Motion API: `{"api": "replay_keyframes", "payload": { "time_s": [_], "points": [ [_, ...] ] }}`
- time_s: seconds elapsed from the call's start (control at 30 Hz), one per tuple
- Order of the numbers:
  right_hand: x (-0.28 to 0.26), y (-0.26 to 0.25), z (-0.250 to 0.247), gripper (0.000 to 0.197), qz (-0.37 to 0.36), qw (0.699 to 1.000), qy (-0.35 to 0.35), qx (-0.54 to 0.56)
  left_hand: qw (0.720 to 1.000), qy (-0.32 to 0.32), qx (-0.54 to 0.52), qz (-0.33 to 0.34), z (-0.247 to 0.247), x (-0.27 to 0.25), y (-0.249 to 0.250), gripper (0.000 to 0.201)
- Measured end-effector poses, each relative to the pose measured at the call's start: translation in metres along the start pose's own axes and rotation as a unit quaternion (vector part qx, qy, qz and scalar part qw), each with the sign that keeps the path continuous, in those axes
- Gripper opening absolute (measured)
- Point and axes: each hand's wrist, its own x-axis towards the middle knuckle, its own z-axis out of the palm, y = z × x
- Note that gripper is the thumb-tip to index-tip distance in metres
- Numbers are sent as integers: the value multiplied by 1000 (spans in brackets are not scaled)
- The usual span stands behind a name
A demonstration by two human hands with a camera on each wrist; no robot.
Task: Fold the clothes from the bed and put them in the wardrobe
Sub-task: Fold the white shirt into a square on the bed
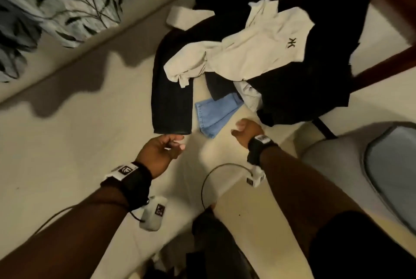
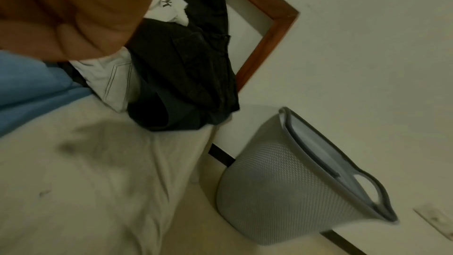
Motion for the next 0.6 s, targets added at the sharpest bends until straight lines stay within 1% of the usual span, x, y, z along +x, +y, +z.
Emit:
{"api": "replay_keyframes", "payload": {
  "time_s": [0.03,0.07,0.1,0.13,0.2,0.27,0.33,0.4,0.43,0.47,0.53,0.57,0.6],
  "points": [
    [23,-8,-10,60,2,1000,-14,-12,1000,0,-10,-4,2,8,3,18],
    [48,-15,-17,71,-6,999,-11,-41,1000,-1,-12,-10,2,16,4,18],
    [74,-23,-26,76,-15,997,-7,-77,1000,1,-14,-17,2,24,2,18],
    [95,-32,-35,75,-18,994,1,-106,1000,2,-9,-22,1,28,0,18],
    [132,-45,-49,73,4,990,13,-144,999,4,5,-40,-4,34,-9,19],
    [158,-52,-57,74,22,986,6,-167,998,7,8,-59,-7,32,-19,20],
    [173,-55,-60,73,20,989,14,-148,997,5,3,-74,-8,26,-31,21],
    [175,-57,-59,79,12,995,57,-76,996,9,-3,-85,-11,18,-45,22],
    [168,-61,-56,73,3,995,97,-38,996,15,-11,-92,-14,13,-54,22],
    [155,-66,-52,62,-16,991,136,-5,995,17,-14,-101,-15,9,-63,21],
    [117,-84,-34,43,-88,975,198,40,993,22,-22,-118,-19,0,-77,19],
    [93,-96,-19,38,-138,966,209,60,992,30,-31,-120,-19,-5,-82,18],
    [59,-110,1,35,-203,955,198,81,990,44,-49,-126,-21,-12,-88,15]
  ]
}}
